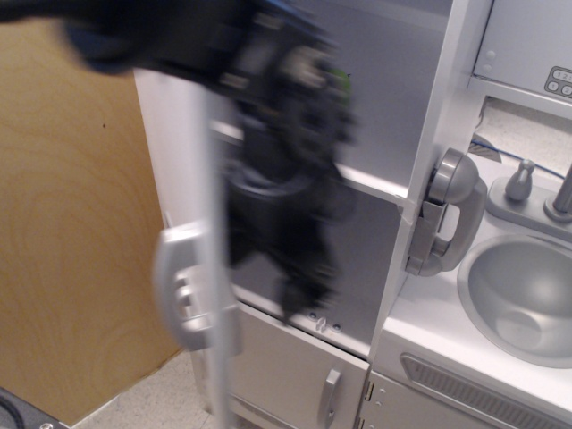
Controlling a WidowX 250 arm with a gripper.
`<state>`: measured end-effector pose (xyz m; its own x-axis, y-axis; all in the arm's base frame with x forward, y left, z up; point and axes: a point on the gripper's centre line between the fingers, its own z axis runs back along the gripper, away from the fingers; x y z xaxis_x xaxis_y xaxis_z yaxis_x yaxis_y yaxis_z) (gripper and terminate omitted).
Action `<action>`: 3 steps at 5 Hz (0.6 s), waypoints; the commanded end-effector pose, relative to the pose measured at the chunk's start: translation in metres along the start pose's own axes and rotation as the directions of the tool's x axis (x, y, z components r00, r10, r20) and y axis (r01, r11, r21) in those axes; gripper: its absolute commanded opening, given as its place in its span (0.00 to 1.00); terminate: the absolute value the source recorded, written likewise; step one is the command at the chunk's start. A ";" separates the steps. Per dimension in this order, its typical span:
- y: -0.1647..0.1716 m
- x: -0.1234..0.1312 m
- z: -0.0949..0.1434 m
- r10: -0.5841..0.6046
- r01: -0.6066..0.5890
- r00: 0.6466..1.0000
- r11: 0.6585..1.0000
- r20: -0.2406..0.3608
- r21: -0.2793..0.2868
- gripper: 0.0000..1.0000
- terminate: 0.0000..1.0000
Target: Open fridge
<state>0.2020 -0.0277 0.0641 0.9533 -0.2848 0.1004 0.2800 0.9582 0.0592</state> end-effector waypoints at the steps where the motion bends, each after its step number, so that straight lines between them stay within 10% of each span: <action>1: 0.077 -0.053 0.020 0.137 -0.137 0.991 0.988 0.001 0.070 1.00 0.00; 3: 0.133 -0.056 0.012 0.217 -0.214 0.976 0.968 -0.009 0.129 1.00 0.00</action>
<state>0.1849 0.1083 0.0568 0.9951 -0.0735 0.0668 0.0636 0.9882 0.1396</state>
